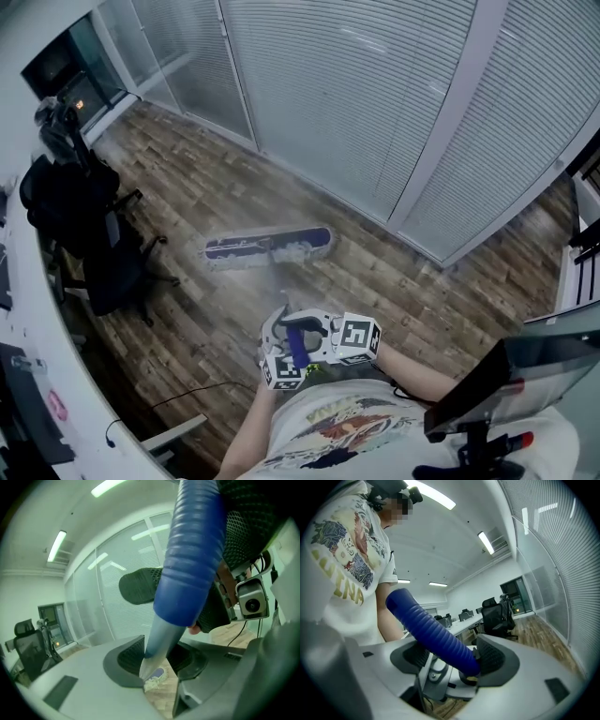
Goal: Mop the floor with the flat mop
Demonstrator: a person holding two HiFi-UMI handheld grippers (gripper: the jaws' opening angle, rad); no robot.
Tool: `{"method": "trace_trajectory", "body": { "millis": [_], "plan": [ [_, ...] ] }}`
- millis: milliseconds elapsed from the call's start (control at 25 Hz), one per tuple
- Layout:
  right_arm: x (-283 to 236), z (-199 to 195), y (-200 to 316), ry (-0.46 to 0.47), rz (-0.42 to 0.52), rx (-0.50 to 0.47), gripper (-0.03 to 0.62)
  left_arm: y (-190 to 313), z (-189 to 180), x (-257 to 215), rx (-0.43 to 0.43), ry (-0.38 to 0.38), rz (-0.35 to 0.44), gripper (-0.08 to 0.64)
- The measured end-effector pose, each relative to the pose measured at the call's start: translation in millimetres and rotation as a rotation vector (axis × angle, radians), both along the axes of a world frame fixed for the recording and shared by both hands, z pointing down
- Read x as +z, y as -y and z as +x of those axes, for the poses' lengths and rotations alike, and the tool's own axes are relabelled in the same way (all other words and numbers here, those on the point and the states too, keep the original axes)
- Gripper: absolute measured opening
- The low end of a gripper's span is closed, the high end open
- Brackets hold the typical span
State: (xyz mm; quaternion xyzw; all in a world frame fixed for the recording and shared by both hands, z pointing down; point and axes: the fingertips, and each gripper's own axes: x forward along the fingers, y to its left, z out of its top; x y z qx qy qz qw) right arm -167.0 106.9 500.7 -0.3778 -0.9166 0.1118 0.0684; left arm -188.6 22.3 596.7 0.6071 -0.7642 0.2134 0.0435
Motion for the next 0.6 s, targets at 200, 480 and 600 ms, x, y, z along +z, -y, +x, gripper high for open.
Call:
{"method": "trace_trajectory", "body": {
  "millis": [200,480,600],
  "plan": [
    [-3,81,-8,0.009,-0.022,0.004,0.288,-5,84,-7,0.068,0.068,-0.021,0.12],
    [-2,209,-31,0.025,-0.04,-0.033,0.288,-30,210,-4,0.047,0.069,-0.038,0.118],
    [-10,248,-40,0.032,-0.046,-0.061,0.288,-39,248,-12,0.011,0.041,-0.017,0.118]
  ]
}}
